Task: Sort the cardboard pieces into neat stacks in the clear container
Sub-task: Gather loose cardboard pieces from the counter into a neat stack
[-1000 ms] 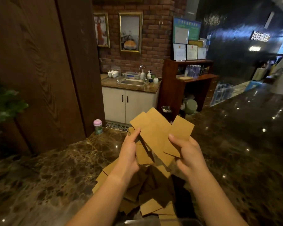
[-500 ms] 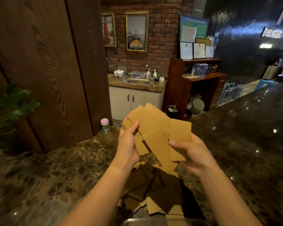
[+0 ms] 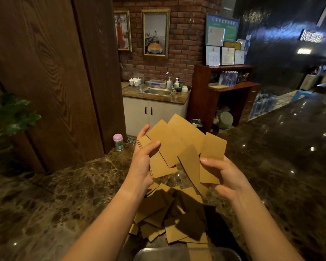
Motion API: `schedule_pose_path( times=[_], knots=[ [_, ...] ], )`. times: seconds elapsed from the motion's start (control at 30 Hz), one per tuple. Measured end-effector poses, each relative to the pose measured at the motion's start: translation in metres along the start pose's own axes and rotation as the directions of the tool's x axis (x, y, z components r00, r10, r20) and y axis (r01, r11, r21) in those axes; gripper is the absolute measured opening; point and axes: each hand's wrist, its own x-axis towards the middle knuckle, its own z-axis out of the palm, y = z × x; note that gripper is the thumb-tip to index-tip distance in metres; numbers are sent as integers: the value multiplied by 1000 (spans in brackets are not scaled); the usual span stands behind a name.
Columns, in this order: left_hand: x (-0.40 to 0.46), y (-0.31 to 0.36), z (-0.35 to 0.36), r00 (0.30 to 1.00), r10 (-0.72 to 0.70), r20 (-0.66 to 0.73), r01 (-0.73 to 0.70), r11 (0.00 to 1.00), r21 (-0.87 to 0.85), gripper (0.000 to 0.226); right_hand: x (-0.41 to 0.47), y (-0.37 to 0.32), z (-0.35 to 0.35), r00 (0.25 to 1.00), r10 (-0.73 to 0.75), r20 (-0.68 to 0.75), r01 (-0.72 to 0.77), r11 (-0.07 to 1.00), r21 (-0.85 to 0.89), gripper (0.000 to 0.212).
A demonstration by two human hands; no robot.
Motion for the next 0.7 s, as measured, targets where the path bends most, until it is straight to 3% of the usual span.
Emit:
schedule_pose_path(
  times=[0.23,0.37,0.43,0.6,0.7],
  knots=[
    [1,-6,-4,988,26,-149,-5,990,140,72,-5,2,9,986,-166,-15,164,982,-97,43],
    [4,-12,3,972,-42,-229,48,999,21,35,-6,11,23,972,-234,-24,226,957,-184,34],
    [2,-14,8,975,-57,-217,60,998,10,18,-6,17,28,970,-239,-46,229,959,-165,32],
    [1,-17,-1,990,-1,-140,5,999,32,31,-3,17,28,969,-210,-130,201,976,-81,31],
    [-4,-13,-6,997,1,-77,4,998,61,43,1,10,22,985,-113,-133,114,993,-2,29]
  ],
)
